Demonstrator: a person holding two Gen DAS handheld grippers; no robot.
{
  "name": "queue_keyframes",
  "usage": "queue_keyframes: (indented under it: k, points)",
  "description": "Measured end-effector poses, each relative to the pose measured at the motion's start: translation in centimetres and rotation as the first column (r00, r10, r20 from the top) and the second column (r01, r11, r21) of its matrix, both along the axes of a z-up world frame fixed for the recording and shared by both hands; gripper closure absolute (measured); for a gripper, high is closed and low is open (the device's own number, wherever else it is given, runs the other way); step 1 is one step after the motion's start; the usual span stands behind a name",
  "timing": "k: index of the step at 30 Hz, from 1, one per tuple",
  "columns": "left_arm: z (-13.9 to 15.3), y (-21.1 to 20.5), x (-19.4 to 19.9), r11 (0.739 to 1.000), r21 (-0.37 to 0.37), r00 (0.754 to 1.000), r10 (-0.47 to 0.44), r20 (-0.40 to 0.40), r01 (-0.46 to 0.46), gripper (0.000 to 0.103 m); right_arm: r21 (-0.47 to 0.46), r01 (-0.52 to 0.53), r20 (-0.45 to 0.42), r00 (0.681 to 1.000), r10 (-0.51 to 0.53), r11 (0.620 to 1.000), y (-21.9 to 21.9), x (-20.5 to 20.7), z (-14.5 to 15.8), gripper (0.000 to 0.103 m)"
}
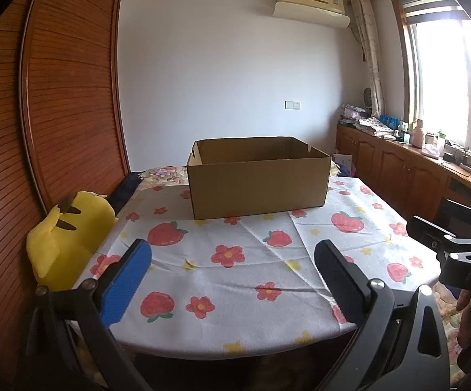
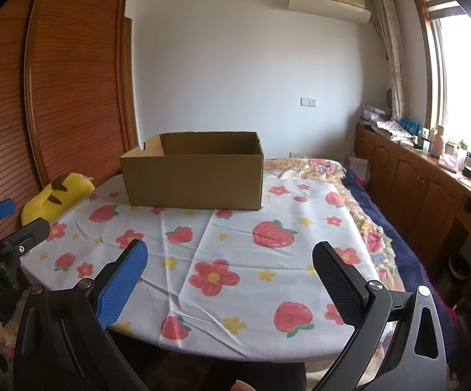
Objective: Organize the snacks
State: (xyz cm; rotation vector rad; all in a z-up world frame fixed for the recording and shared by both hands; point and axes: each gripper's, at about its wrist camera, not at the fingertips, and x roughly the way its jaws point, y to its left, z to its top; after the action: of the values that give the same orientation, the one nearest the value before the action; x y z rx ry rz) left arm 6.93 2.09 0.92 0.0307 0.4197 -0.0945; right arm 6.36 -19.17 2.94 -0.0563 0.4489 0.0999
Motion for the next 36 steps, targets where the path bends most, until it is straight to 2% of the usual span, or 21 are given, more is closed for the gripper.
queue_keyframes:
  k: [36]
  points:
    - [0.60, 0.49, -0.03, 1.000, 0.004, 1.000, -0.001, 0.016, 0.001, 0.002, -0.004, 0.000, 0.002, 1.000, 0.000, 1.000, 0.15, -0.21, 0.06, 0.000]
